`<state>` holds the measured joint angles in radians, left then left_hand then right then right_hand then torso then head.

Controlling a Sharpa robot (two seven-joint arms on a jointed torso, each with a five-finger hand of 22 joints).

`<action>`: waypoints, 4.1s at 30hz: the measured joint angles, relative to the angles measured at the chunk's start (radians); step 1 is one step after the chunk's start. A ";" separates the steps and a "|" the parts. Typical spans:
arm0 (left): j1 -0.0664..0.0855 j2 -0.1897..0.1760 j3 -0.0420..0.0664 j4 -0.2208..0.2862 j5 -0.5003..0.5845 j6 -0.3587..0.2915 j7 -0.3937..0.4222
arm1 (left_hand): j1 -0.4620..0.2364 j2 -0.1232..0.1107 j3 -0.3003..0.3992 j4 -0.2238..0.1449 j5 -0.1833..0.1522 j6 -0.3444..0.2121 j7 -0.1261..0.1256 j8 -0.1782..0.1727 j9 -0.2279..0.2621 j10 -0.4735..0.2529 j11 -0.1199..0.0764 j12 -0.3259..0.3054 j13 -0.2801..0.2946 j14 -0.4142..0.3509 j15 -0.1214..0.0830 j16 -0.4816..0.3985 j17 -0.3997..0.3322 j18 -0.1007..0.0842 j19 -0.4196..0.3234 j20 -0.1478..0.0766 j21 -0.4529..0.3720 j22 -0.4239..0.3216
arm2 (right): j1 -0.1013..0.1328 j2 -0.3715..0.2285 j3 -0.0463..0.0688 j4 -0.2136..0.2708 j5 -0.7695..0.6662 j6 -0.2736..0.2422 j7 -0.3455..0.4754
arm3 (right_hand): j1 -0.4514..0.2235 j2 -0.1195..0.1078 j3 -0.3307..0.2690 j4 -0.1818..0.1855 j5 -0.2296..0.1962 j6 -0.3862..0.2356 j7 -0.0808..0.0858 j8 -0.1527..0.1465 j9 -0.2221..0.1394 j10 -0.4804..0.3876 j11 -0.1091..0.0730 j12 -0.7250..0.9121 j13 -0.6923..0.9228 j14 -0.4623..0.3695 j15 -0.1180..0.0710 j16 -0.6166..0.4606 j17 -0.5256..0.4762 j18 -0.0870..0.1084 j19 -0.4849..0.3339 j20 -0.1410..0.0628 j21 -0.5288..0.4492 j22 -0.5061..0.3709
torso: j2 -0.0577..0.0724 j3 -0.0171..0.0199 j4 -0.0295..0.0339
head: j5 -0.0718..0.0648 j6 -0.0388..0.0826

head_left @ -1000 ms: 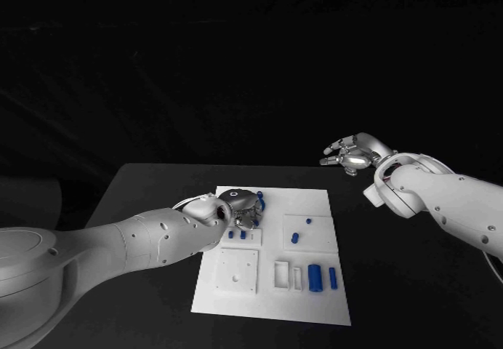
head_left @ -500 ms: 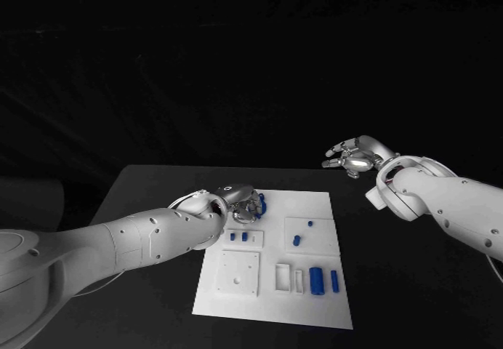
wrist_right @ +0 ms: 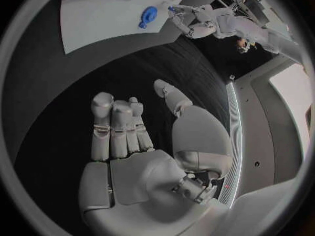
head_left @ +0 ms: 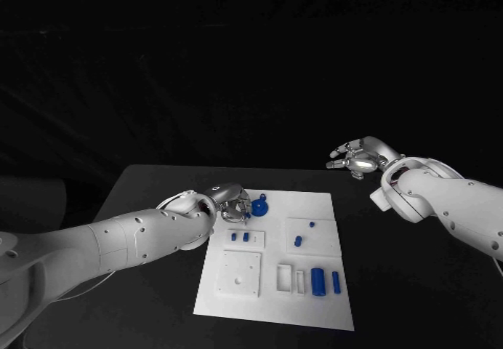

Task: Assemble the parts on the task board

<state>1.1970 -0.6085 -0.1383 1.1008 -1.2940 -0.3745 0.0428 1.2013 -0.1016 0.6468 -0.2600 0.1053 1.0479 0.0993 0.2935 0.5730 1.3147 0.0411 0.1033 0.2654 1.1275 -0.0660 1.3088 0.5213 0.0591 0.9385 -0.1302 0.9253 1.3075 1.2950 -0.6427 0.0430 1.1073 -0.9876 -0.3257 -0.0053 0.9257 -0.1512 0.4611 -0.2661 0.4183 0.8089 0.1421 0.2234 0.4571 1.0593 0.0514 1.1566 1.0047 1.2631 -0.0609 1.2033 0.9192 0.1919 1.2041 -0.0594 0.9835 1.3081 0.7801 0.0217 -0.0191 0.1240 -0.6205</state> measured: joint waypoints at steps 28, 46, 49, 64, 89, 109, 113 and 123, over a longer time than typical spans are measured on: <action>-0.006 -0.037 -0.001 0.009 0.008 0.038 0.000 | 0.000 -0.003 0.000 0.000 -0.002 0.006 -0.002 -0.002 -0.001 0.003 0.002 -0.004 0.000 0.000 0.000 0.000 0.000 0.000 0.000 0.000 0.000 0.001 | 0.000 -0.001 0.000 0.001 0.000 0.000 -0.001 | 0.000 0.000 0.000 0.000 0.000 0.002 0.002 0.000 0.000 0.000 0.000 0.000 -0.001 0.003 0.003 0.000 0.000 0.000 -0.002 -0.001 0.000 0.000 | 0.000 0.0010 -0.0012 | 0.000 -0.011; -0.016 -0.016 -0.002 -0.006 0.003 0.049 0.000 | -0.002 -0.004 -0.001 -0.001 -0.002 0.005 -0.002 0.000 -0.001 0.003 0.003 -0.004 0.000 0.000 0.001 0.000 0.000 0.001 0.004 0.000 0.000 0.000 | 0.000 -0.001 0.000 0.002 0.000 0.000 -0.001 | 0.000 0.000 0.000 0.000 0.000 0.002 0.002 0.000 0.000 0.000 0.000 -0.001 -0.002 0.003 0.003 0.000 0.000 0.000 -0.002 0.002 0.000 0.000 | 0.000 0.0011 -0.0019 | 0.001 -0.013; -0.017 -0.011 -0.002 -0.013 -0.001 0.050 0.000 | -0.003 -0.003 -0.001 -0.001 -0.002 0.005 -0.002 0.000 -0.001 0.003 0.003 -0.004 0.000 0.000 0.001 0.000 0.000 0.001 0.004 0.000 0.000 0.000 | 0.000 0.000 0.000 0.002 0.000 0.000 -0.001 | 0.000 0.000 0.000 0.000 0.000 0.002 0.002 0.000 0.000 0.000 0.000 -0.001 -0.002 0.003 0.003 0.000 0.000 0.000 -0.002 0.002 0.000 -0.001 | 0.001 0.0010 -0.0017 | 0.000 -0.013; -0.021 -0.009 -0.001 -0.028 -0.010 0.050 -0.001 | 0.002 0.002 -0.003 -0.003 -0.006 0.003 -0.003 -0.003 -0.001 0.006 -0.002 -0.005 0.000 0.000 0.001 0.000 0.000 0.001 0.004 0.000 0.000 0.000 | 0.000 -0.002 0.000 0.003 0.000 0.000 -0.001 | 0.000 0.000 0.000 0.000 0.000 0.002 0.002 0.000 0.000 0.000 0.000 0.004 -0.003 0.003 0.003 0.000 0.000 0.000 0.002 -0.001 0.000 -0.001 | 0.001 0.0004 -0.0016 | -0.002 -0.016; -0.021 0.003 -0.002 -0.028 -0.012 0.049 -0.006 | 0.003 0.000 -0.004 -0.004 -0.005 0.008 -0.003 0.000 -0.003 0.009 0.002 -0.007 0.000 0.002 0.002 0.000 0.000 0.002 0.005 0.002 0.004 0.000 | 0.000 -0.001 0.000 0.002 0.000 0.000 0.000 | 0.000 0.000 0.000 0.000 0.000 0.000 0.000 0.000 -0.001 0.000 0.000 0.004 -0.004 0.006 0.000 0.000 0.000 0.000 -0.001 -0.002 0.000 -0.001 | 0.000 0.0010 -0.0013 | -0.006 -0.014; -0.020 0.004 -0.001 -0.026 -0.022 0.058 -0.019 | 0.003 0.000 -0.002 -0.007 -0.001 0.006 -0.004 -0.004 -0.003 0.009 0.002 -0.007 0.000 0.002 0.002 0.000 0.000 0.002 0.003 0.003 0.004 0.001 | 0.000 0.000 0.000 0.002 0.000 0.000 -0.001 | 0.000 0.000 0.000 0.000 0.000 -0.001 0.000 0.000 -0.001 0.000 0.000 0.004 -0.005 0.006 0.001 0.000 0.001 0.000 -0.002 -0.001 0.000 -0.001 | 0.001 0.0016 -0.0020 | -0.007 -0.017; -0.020 0.004 -0.002 -0.019 -0.029 0.058 -0.025 | 0.002 0.001 -0.002 -0.007 -0.001 0.006 -0.005 -0.004 -0.005 0.009 0.002 -0.007 0.000 0.002 0.002 0.000 0.000 0.002 -0.001 0.000 0.004 0.001 | 0.000 0.000 0.000 0.002 0.000 0.000 -0.001 | 0.000 0.000 0.000 0.000 0.000 0.001 0.003 0.000 -0.001 0.000 0.000 0.004 -0.005 0.006 0.001 0.000 0.001 0.000 0.000 0.001 0.000 -0.001 | 0.001 0.0018 -0.0021 | -0.007 -0.018; -0.017 0.005 -0.012 0.010 -0.099 0.056 -0.038 | -0.001 0.004 -0.003 -0.008 -0.002 0.011 -0.003 -0.006 -0.007 0.013 -0.002 -0.007 0.000 -0.002 -0.002 0.005 0.003 0.002 -0.002 0.001 0.004 0.000 | 0.000 -0.001 0.000 0.003 0.000 0.000 -0.001 | 0.000 0.000 0.000 0.000 0.000 0.001 0.003 0.000 0.000 0.000 0.000 0.004 -0.005 0.006 0.001 0.000 0.001 0.000 0.002 -0.002 0.000 -0.001 | 0.001 0.0020 -0.0025 | -0.009 -0.019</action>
<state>1.1797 -0.6031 -0.1503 1.1109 -1.3931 -0.3183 0.0047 1.1999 -0.0977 0.6440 -0.2682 0.1036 1.0593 0.0961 0.2876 0.5663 1.3277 0.0392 0.0959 0.2658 1.1250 -0.0678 1.3135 0.5238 0.0608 0.9361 -0.1288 0.9291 1.3079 1.2950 -0.6434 0.0430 1.1108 -0.9875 -0.3258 -0.0060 0.9257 -0.1512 0.4611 -0.2661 0.4183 0.8101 0.1450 0.2234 0.4566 1.0593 0.0514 1.1603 0.9993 1.2694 -0.0602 1.2034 0.9199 0.1919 1.2065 -0.0613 0.9835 1.3073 0.7807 0.0237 -0.0216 0.1150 -0.6399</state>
